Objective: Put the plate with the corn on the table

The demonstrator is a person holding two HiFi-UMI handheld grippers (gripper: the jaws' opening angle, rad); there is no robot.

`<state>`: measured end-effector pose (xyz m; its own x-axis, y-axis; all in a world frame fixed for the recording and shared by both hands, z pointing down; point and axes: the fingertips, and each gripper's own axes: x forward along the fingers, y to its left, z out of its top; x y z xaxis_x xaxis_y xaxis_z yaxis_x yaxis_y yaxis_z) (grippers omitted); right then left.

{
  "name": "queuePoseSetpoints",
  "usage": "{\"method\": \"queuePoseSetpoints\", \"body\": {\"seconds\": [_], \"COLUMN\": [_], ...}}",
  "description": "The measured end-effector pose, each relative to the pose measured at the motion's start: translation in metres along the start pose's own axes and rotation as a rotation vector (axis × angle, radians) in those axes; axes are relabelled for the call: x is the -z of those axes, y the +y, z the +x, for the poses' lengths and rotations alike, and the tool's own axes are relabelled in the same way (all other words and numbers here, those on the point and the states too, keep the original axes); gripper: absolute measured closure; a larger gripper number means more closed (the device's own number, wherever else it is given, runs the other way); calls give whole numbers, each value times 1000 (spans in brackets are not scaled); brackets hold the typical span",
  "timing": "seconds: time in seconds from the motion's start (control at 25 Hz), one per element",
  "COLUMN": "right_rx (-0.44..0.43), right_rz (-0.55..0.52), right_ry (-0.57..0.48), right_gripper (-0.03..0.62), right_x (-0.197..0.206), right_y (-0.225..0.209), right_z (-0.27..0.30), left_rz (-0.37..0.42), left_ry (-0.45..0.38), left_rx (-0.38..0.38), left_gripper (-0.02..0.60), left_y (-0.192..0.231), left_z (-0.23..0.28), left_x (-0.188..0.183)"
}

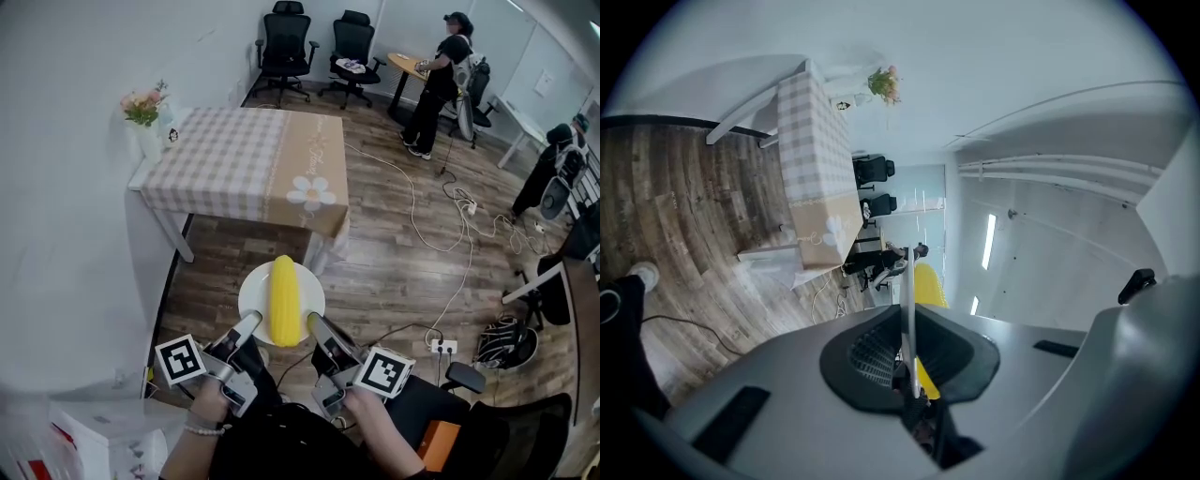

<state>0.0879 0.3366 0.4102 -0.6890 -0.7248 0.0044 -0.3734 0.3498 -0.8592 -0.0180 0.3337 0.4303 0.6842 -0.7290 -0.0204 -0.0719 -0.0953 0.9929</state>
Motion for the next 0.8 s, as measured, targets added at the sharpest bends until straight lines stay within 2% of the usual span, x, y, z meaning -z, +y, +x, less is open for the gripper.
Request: {"method": "queuePoseSetpoints", "body": {"seconds": [0.32, 0.8], "right_rx": [13, 28], "right_rz": [9, 5], "right_ry": [-21, -45], "right_gripper": [516, 516], "right_x": [-19, -55], "right_y": [-13, -23], "right_z": [27, 91], "left_rz": [3, -1], "left_ry": [23, 52], "left_rx": [-1, -9], "left_gripper": [545, 545], "left_y": [5, 4], "left_z": [25, 68], "left_x": [-27, -90]}}
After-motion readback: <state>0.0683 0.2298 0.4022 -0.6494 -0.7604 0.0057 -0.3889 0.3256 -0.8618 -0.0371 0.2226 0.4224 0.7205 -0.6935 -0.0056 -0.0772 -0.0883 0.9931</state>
